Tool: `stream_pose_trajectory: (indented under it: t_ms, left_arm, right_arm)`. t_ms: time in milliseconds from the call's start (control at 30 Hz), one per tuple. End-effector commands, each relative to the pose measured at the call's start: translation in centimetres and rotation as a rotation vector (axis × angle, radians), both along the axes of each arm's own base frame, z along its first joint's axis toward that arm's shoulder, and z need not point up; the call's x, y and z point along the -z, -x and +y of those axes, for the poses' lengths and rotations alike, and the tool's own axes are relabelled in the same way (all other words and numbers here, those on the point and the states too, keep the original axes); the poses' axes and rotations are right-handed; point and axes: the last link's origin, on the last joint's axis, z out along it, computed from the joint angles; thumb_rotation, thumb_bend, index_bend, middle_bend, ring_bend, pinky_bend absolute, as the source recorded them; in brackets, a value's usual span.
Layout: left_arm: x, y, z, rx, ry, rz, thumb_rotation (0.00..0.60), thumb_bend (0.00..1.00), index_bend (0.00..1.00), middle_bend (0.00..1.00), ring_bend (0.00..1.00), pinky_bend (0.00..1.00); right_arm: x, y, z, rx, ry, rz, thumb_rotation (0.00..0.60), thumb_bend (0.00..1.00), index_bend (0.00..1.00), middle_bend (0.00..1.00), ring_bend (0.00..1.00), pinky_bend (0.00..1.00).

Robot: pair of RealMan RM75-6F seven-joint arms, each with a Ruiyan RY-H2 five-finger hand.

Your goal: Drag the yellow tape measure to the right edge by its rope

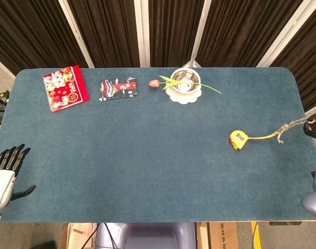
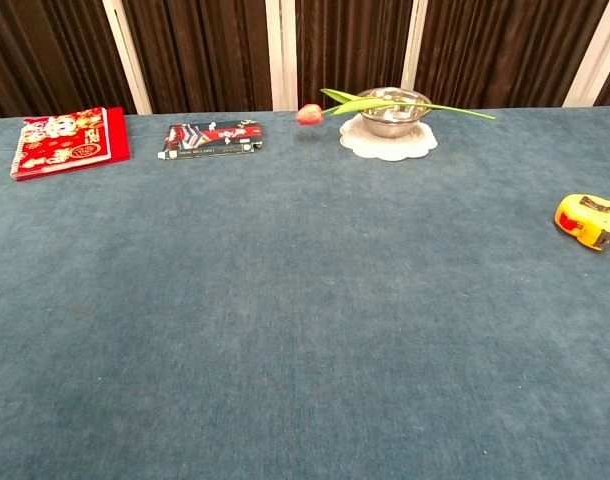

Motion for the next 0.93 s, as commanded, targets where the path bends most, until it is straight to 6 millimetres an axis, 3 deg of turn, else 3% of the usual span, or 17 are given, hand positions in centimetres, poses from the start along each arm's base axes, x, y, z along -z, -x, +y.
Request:
stream_pose_trajectory:
  t_ms: [33,267,500,633,767,933]
  left_arm:
    - [-0.1,0.0,0.0,0.001,-0.001,-0.001,0.6,0.0,0.0,0.0,0.0,0.0]
    - [-0.2,0.0,-0.1,0.006,0.001,-0.006,0.6,0.0,0.0,0.0,0.0,0.0]
    - [-0.2,0.2,-0.1,0.002,0.0,-0.004,0.6,0.0,0.0,0.0,0.0,0.0]
    - [-0.2,0.3,-0.1,0.0,-0.002,0.008,0.6,0.0,0.0,0.0,0.0,0.0]
    - [-0.2,0.3,-0.2,-0.002,-0.006,0.011,0.6,0.0,0.0,0.0,0.0,0.0]
    - [-0.2,0.4,-0.2,-0.01,-0.004,0.018,0.6,0.0,0.0,0.0,0.0,0.0]
  right_arm:
    - [0.6,-0.4,0.6,-0.018,-0.029,0.005,0.6,0.47,0.0,0.0,0.0,0.0]
    - [1.7,-3.4,3.3,-0.153,-0.07,-0.003,0.6,0.47,0.0,0.0,0.0,0.0]
    - [4.3,-6.1,10.7,-0.329,-0.2,0.05,0.6,0.37,0.0,0.0,0.0,0.0]
    - [5.6,-6.5,15.0,-0.403,-0.247,0.105,0.6,0.35,0.0,0.0,0.0,0.0]
    - [6.4,-5.9,18.0,-0.452,-0.268,0.2,0.6,0.35,0.0,0.0,0.0,0.0]
    - [6.6,-5.1,19.0,-0.472,-0.241,0.261,0.6,0.35,0.0,0.0,0.0,0.0]
